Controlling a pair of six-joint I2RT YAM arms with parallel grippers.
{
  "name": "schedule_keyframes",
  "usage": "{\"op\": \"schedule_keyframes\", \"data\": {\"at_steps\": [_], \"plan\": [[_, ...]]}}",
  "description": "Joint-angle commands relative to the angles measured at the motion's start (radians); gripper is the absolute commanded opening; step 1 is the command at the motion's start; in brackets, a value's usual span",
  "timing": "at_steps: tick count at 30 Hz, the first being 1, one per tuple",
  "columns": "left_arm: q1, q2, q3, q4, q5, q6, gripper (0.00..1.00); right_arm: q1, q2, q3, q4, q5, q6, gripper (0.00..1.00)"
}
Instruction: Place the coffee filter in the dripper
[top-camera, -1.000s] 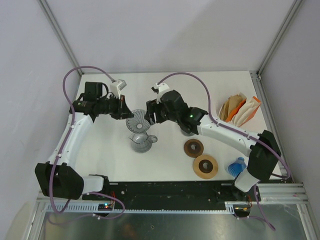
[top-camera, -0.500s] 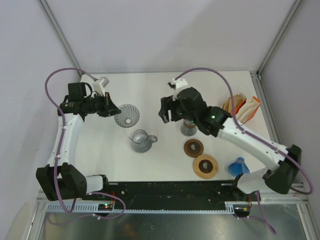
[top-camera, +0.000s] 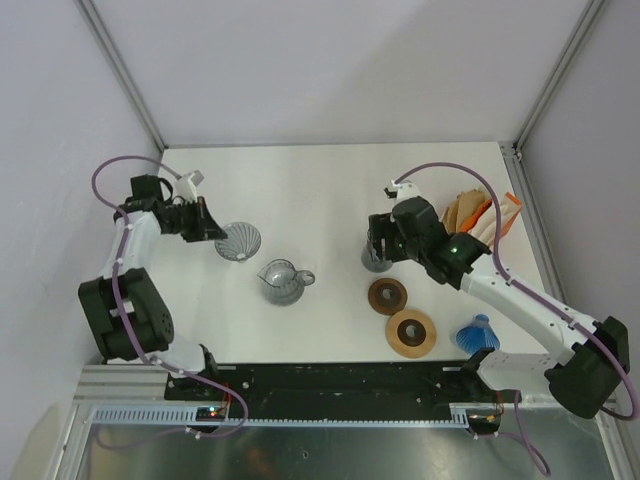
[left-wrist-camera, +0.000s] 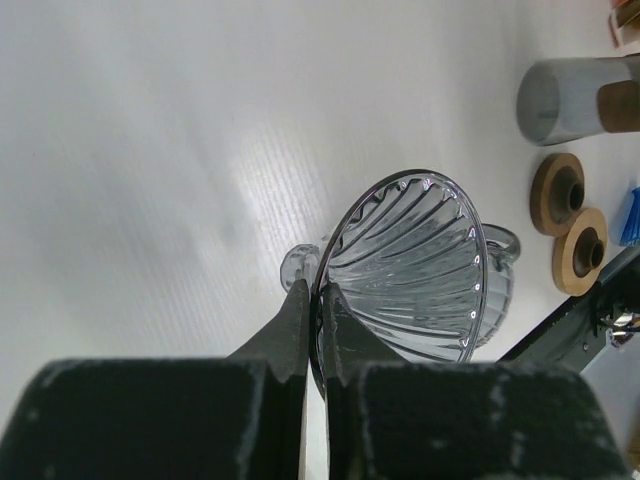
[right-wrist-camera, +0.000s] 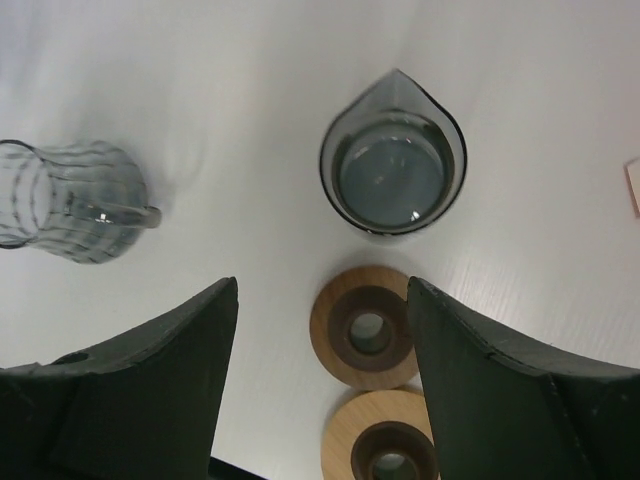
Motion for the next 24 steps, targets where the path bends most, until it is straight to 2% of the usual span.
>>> {"op": "schedule_keyframes", "data": {"at_steps": [1,20,22,24], "plan": [[0.019,0.060,-0.009,0.053,0.005,0.046,0.00,-0.021,-0.051,-0.027,0.029,-0.010,0.019,0.73],[0.043,0.211,-0.069,0.204,0.046,0.122,0.00,-0.040,-0.047,-0.065,0.068,-0.047,-0.012,0.74],[0.044,0.211,-0.073,0.209,0.051,0.124,0.04,-0.040,-0.048,-0.065,0.066,-0.048,-0.013,0.74],[0.044,0.208,-0.077,0.211,0.052,0.127,0.12,-0.041,-0.050,-0.065,0.065,-0.048,-0.014,0.74]]}}
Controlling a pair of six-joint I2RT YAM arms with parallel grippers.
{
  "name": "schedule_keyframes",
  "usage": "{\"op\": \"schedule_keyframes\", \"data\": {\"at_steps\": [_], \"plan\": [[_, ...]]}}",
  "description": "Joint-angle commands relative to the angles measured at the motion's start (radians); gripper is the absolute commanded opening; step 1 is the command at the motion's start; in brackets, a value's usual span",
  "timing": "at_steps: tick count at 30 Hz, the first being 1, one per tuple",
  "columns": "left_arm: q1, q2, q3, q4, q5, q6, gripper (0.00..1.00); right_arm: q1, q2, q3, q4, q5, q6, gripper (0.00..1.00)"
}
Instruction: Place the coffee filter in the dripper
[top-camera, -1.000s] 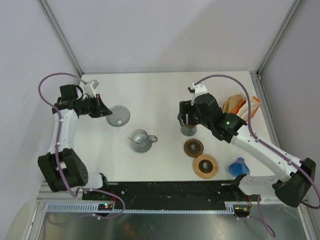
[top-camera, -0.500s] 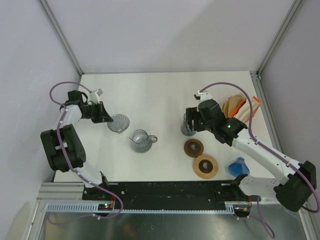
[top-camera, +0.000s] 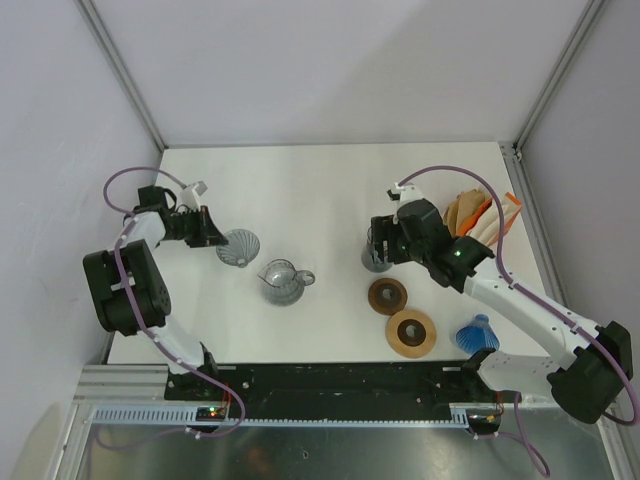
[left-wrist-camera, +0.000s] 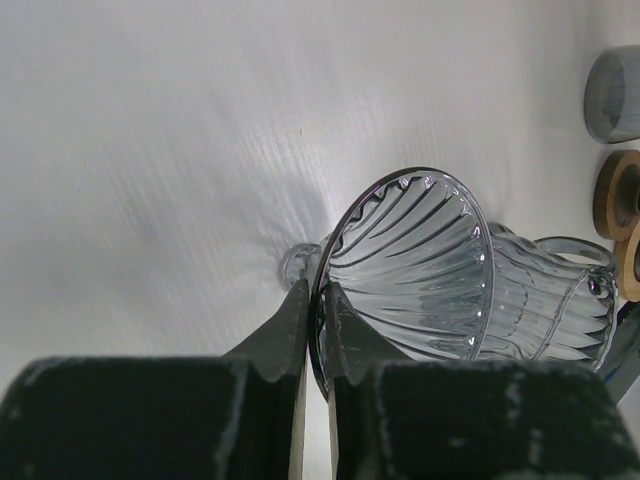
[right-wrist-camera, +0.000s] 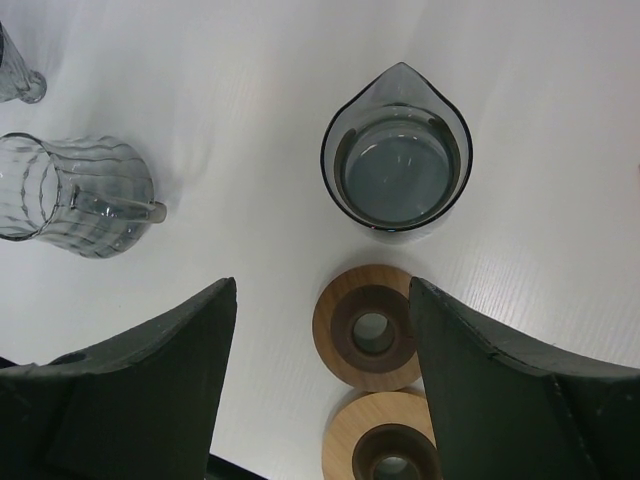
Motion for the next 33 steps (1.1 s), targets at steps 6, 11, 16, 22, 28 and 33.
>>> {"op": "schedule_keyframes", "data": {"at_steps": [6,11,16,22,28,33], "plan": [[0.012,-0.022,-0.009,0.039,-0.010,0.019,0.38,-0.007,-0.019,-0.003,0.027,-0.005,-0.008,0.75],[0.013,-0.088,0.002,0.040,-0.024,0.002,0.56,-0.029,-0.014,-0.004,-0.033,0.035,0.036,0.74],[0.013,-0.129,0.010,0.040,-0.075,-0.021,0.63,-0.031,-0.002,-0.010,-0.130,0.104,0.095,0.68],[0.011,-0.211,0.014,0.039,-0.098,-0.035,0.66,-0.018,-0.023,-0.121,-0.133,0.114,0.171,0.62],[0.011,-0.293,0.025,0.038,-0.098,-0.057,0.68,0.023,-0.008,-0.219,-0.085,0.141,0.239,0.58],[0.006,-0.349,0.023,0.039,-0.095,-0.066,0.69,0.050,0.073,-0.246,-0.028,0.148,0.253,0.57]]}}
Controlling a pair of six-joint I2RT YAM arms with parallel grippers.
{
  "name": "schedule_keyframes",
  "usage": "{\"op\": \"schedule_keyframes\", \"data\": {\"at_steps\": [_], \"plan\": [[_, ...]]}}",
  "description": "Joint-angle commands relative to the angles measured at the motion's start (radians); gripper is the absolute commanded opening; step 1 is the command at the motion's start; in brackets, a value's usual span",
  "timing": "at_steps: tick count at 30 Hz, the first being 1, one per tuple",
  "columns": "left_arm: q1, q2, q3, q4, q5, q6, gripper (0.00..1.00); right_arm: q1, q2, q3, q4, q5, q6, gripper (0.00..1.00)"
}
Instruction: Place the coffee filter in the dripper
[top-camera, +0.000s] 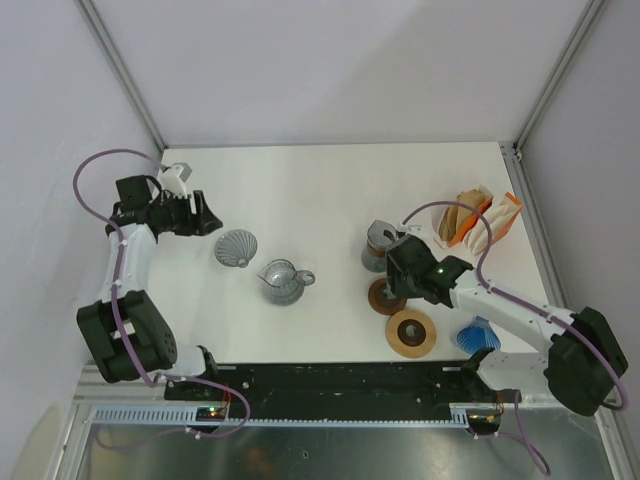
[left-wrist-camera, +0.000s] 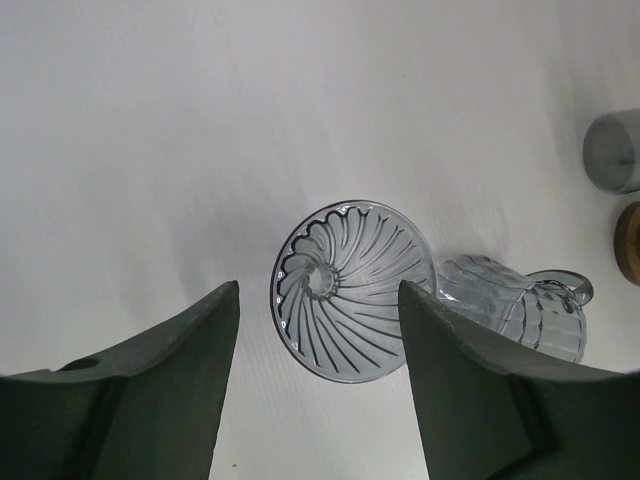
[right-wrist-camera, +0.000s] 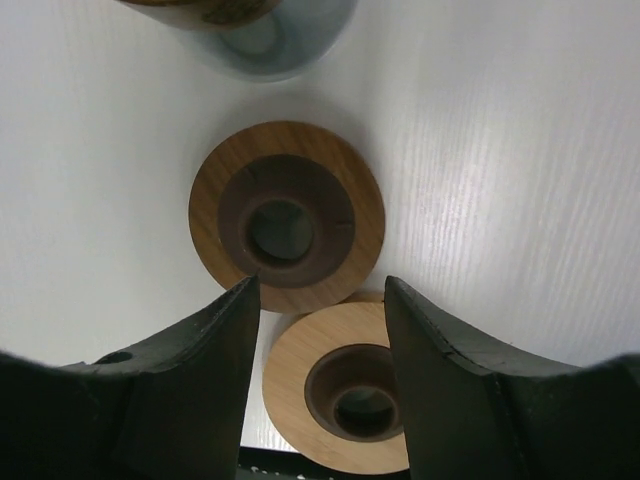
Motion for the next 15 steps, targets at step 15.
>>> {"op": "schedule_keyframes", "data": {"at_steps": [15], "plan": [[-0.009,-0.163,0.029,0.007,0.029,-0.030,0.70,0.016,0.201,-0.047,0.228,0.099,0.036,0.35]]}}
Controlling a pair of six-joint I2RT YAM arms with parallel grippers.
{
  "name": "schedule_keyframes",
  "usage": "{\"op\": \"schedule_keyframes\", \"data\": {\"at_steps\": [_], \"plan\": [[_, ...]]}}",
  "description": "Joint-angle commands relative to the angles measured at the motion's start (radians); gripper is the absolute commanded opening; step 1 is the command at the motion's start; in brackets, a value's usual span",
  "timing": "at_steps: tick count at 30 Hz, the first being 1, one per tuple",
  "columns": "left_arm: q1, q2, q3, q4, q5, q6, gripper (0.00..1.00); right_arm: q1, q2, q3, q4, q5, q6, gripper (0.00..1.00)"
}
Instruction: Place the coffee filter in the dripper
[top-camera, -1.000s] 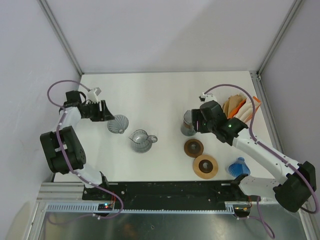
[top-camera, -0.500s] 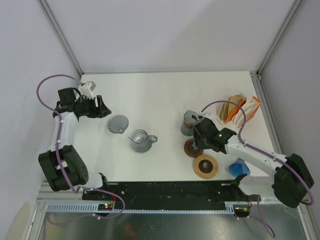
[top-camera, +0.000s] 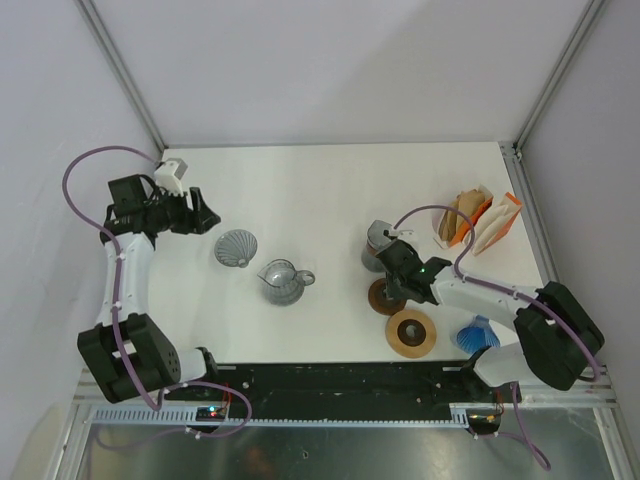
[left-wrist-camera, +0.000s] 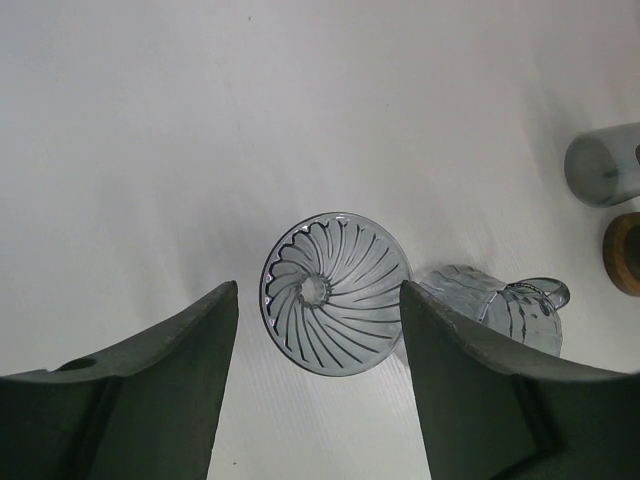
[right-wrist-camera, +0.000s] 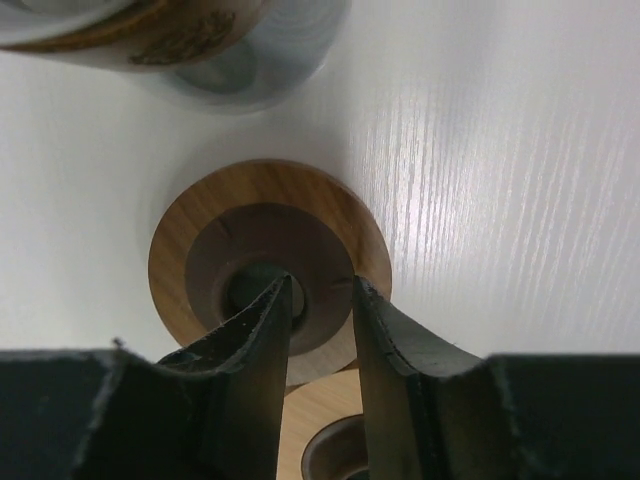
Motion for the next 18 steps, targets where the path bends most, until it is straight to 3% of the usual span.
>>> {"op": "schedule_keyframes", "data": {"at_steps": [1,7,13,18], "plan": [[-0.010,-0.049,0.028,0.007,0.027,-0.011,0.70,-0.004,0.035,-0.008,0.088,0.038,0.012,0.32],[-0.012,-0.079,0.026,0.000,0.017,-0.005,0.70,0.023,0.039,-0.009,0.071,0.041,0.019,0.03],[-0.033,-0.163,0.053,-0.016,0.095,-0.034,0.71,0.085,-0.076,-0.009,0.065,0.040,-0.020,0.00],[-0.075,-0.161,0.123,-0.108,0.283,-0.072,0.71,0.172,-0.180,0.001,0.137,-0.032,-0.105,0.00]]}}
